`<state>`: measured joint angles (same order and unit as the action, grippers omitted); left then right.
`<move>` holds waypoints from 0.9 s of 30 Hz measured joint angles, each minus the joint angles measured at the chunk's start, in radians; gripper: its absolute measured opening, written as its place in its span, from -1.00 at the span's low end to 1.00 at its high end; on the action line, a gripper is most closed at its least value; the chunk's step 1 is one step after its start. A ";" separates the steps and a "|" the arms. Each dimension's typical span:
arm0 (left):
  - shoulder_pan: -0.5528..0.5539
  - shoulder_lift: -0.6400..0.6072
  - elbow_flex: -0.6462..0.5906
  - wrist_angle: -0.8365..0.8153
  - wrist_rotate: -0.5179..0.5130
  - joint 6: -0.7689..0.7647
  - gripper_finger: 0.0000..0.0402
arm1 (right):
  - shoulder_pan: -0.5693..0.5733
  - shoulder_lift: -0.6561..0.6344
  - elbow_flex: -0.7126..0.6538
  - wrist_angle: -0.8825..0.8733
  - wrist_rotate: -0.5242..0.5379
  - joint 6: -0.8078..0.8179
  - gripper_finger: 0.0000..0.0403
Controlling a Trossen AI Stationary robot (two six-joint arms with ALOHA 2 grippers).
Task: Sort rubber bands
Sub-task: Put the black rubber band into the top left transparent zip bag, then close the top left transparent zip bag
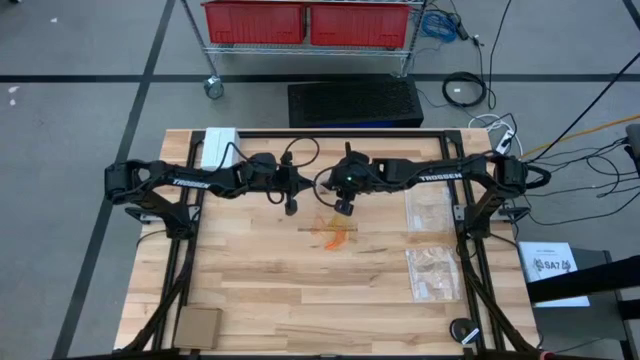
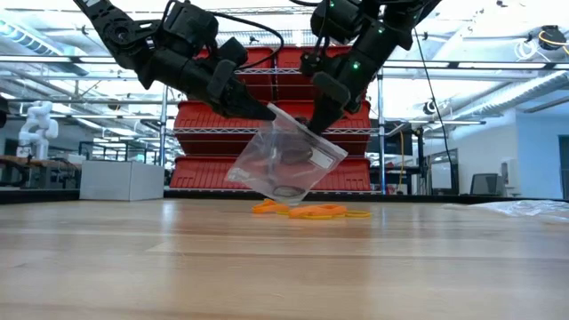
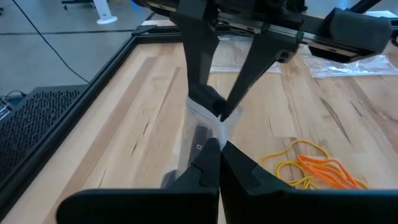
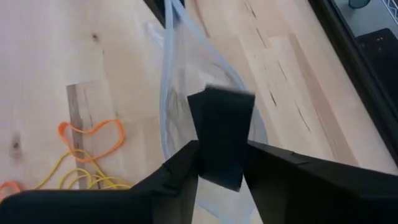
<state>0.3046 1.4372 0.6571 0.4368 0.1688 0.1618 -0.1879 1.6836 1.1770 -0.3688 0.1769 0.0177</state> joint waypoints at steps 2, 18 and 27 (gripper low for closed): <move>0.000 0.000 0.000 0.003 0.000 0.000 -1.00 | 0.000 0.000 0.000 0.007 -0.001 0.000 -0.39; 0.000 0.000 -0.001 -0.002 0.000 -0.001 -1.00 | 0.016 -0.057 0.051 -0.099 0.000 -0.042 -0.37; 0.000 0.000 -0.001 -0.014 0.000 0.001 -1.00 | -0.009 -0.285 -0.160 -0.161 0.003 0.036 -0.27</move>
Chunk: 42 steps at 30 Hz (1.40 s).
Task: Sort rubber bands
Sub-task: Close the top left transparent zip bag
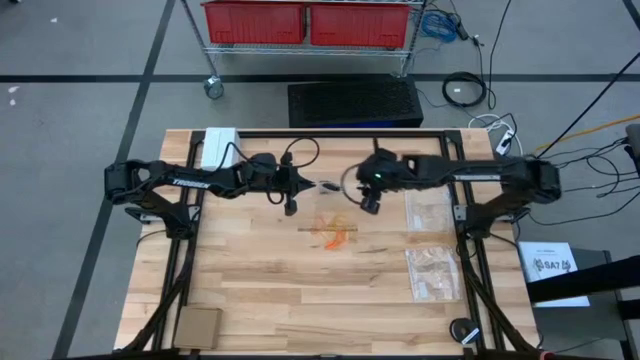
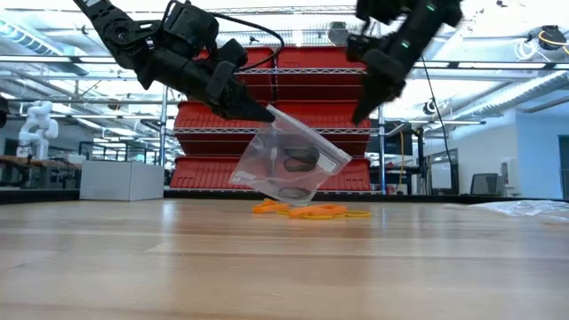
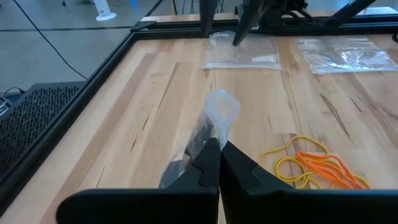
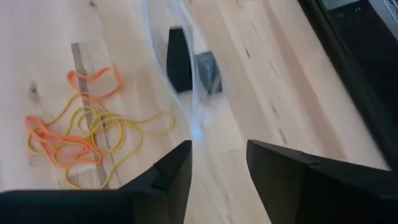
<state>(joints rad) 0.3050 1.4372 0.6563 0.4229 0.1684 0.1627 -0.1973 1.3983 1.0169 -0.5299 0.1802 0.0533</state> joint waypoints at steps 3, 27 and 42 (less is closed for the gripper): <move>0.000 0.000 0.000 0.002 -0.001 0.000 -1.00 | -0.002 -0.085 -0.186 0.219 -0.001 0.009 -0.27; 0.001 -0.031 0.000 0.012 -0.014 0.002 -1.00 | -0.006 -0.026 -0.564 0.964 -0.051 0.034 -0.53; 0.001 -0.032 0.000 0.025 -0.015 0.001 -1.00 | -0.003 0.005 -0.561 1.073 -0.030 -0.035 -0.95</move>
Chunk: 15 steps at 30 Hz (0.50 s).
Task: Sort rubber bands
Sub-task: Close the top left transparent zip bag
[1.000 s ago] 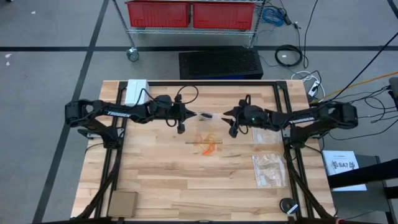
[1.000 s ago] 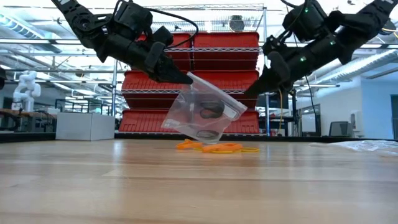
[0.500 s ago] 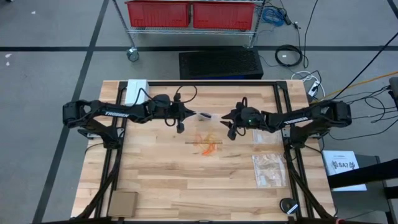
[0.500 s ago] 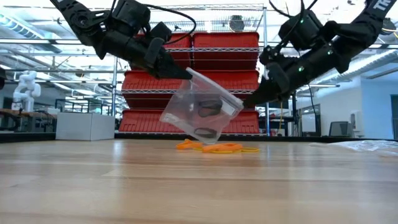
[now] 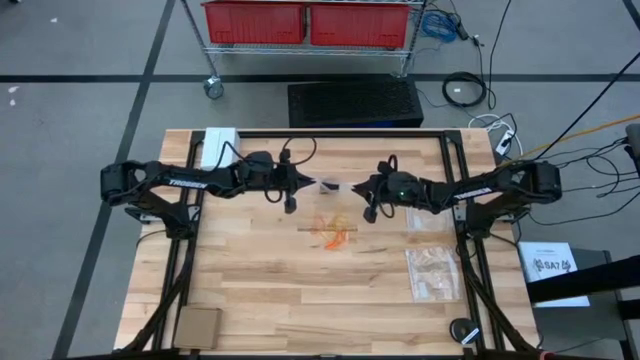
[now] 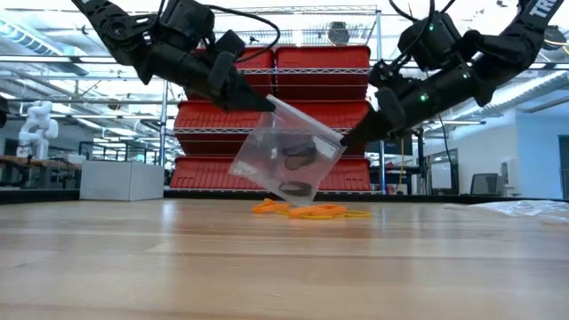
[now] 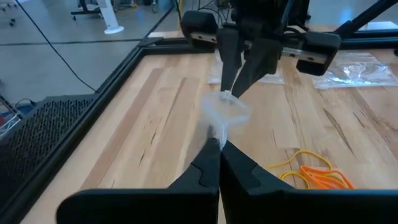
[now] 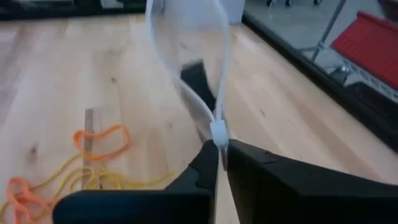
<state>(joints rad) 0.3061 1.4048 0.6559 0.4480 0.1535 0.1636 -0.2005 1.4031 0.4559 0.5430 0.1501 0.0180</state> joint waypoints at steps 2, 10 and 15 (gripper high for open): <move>-0.001 0.000 0.000 0.024 0.005 -0.014 -1.00 | 0.000 -0.006 0.024 0.002 0.000 -0.018 -0.96; -0.029 0.000 0.000 0.072 0.026 -0.035 -1.00 | 0.000 -0.013 0.154 -0.109 -0.049 -0.097 -1.00; -0.044 0.000 0.000 0.012 -0.049 -0.004 -1.00 | -0.015 -0.014 0.180 -0.211 0.007 -0.089 -0.99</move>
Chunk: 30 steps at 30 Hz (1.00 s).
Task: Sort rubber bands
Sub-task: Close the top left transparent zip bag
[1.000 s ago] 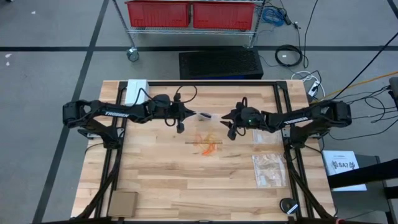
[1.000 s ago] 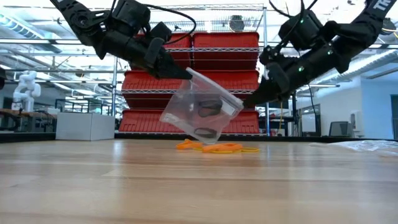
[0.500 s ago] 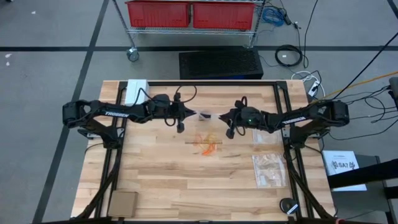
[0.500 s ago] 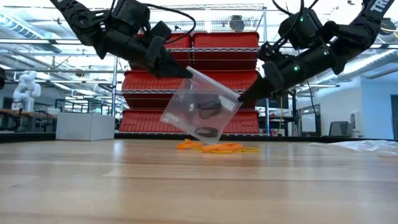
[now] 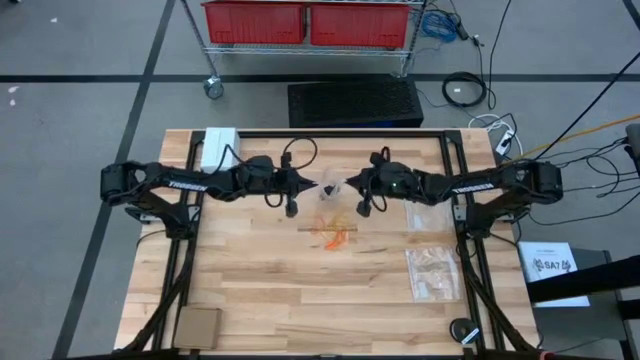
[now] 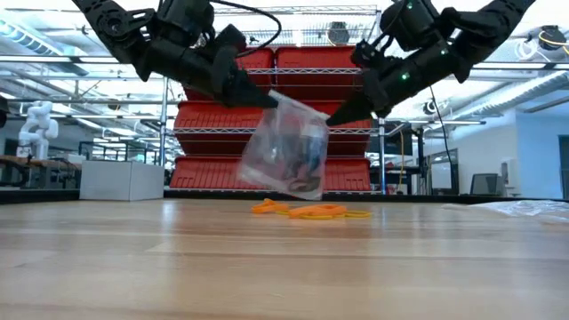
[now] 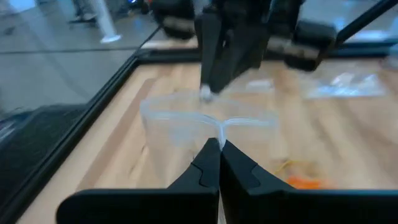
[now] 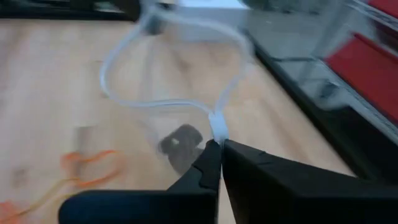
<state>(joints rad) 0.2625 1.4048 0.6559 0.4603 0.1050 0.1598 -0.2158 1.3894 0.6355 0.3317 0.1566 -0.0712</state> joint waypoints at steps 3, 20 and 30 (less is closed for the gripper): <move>0.003 0.000 0.000 -0.054 -0.082 0.033 -1.00 | -0.019 -0.016 0.001 -0.039 0.081 0.020 -0.92; 0.044 -0.208 0.144 -0.628 -0.549 0.135 -1.00 | -0.081 -0.201 0.001 -0.204 0.087 0.026 -0.45; 0.043 -0.103 0.224 -0.770 -0.601 0.071 -1.00 | -0.079 -0.200 0.001 -0.257 0.080 0.064 -0.45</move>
<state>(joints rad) 0.3054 1.3013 0.8803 -0.3092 -0.4959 0.2311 -0.2950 1.1892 0.6365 0.0750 0.2367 -0.0074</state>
